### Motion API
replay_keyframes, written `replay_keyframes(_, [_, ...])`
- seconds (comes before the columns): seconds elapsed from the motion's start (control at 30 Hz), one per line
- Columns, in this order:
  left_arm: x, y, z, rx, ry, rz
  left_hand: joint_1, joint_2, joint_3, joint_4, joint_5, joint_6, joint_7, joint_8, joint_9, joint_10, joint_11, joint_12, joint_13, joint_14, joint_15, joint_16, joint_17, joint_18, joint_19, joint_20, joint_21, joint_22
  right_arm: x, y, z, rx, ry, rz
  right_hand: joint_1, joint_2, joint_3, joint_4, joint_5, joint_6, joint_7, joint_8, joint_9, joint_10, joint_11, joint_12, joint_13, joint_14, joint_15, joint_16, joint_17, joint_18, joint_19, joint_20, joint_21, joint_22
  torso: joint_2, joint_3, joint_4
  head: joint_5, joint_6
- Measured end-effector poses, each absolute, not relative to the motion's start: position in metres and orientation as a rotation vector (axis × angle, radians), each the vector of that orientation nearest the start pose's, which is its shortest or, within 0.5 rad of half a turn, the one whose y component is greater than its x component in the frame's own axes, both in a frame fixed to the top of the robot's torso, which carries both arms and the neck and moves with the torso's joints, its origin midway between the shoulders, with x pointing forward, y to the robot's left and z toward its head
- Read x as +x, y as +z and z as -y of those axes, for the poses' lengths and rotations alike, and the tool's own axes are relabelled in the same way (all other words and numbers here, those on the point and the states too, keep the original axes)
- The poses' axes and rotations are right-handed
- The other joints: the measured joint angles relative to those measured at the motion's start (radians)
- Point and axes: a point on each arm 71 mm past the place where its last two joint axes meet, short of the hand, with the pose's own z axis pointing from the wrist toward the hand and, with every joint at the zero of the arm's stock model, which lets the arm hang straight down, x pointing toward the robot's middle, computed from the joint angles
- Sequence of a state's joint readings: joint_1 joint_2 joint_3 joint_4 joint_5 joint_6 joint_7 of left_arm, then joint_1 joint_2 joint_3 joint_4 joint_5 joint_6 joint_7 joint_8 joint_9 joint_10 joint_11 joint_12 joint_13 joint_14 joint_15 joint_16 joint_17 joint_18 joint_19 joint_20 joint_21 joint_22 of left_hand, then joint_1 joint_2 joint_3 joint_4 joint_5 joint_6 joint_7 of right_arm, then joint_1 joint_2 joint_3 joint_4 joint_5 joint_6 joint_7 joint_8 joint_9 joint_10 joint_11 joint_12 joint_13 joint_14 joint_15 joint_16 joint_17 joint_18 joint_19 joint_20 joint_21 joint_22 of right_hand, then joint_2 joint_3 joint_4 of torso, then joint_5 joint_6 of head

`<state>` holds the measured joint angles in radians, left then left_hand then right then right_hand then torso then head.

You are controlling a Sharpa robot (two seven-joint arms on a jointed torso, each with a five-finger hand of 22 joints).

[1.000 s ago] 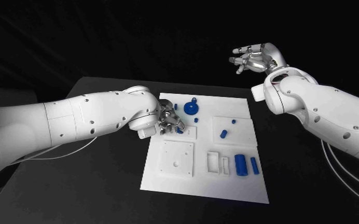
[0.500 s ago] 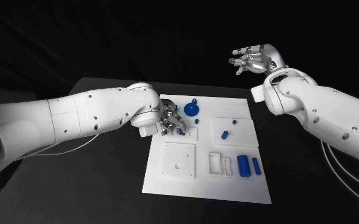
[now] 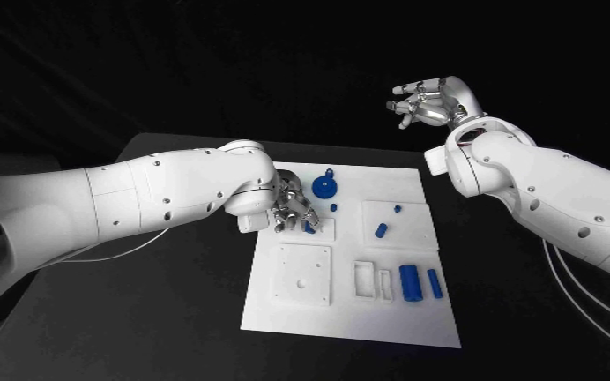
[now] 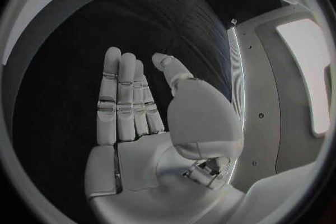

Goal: Assemble the parts on the task board

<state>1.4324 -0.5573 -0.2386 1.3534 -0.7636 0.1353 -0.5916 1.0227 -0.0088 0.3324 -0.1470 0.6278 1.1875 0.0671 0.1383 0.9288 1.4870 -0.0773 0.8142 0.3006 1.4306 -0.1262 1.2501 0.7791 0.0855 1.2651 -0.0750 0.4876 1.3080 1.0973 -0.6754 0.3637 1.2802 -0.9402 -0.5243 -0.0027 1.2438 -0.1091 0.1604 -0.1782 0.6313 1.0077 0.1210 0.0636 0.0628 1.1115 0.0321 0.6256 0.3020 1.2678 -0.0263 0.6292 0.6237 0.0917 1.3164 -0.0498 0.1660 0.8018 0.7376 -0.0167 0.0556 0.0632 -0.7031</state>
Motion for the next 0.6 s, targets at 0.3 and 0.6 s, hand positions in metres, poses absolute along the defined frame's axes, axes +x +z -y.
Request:
replay_keyframes(0.3, [0.5117, -0.1917, -0.1288, -0.196, -0.424, -2.418, 0.000, 0.000, 0.000, 0.000, 0.000, 0.000, 0.000, -0.002, 0.021, 0.000, 0.000, 0.000, -0.001, 0.000, 0.000, 0.000, 0.000, 0.000, 0.000, 0.000, 0.000, 0.000, 0.5564, -0.1094, 0.2252, 0.634, 0.952, -1.261, 0.000, 0.000, 0.000, 0.000, 0.000, 0.000, 0.000, 0.000, 0.000, 0.000, 0.000, 0.000, 0.000, 0.000, 0.000, 0.000, 0.000, 0.000, 0.000, 0.000, 0.000, 0.001, 0.000, -0.0007, 0.0000, 0.000, -0.002])
replay_keyframes(0.6, [0.5132, -0.1907, -0.1297, -0.184, -0.410, -2.406, 0.000, 0.000, 0.003, 0.003, -0.001, 0.000, 0.000, -0.008, 0.044, 0.000, 0.000, 0.000, -0.003, 0.000, 0.000, 0.000, 0.000, 0.000, 0.000, 0.000, 0.000, 0.000, 0.5561, -0.1102, 0.2246, 0.633, 0.952, -1.263, 0.000, 0.000, 0.003, -0.003, 0.000, 0.000, 0.000, 0.000, 0.000, 0.000, 0.000, 0.000, 0.000, 0.000, 0.000, 0.000, 0.000, 0.000, -0.002, 0.002, 0.000, 0.000, 0.000, -0.0007, -0.0005, 0.001, -0.003])
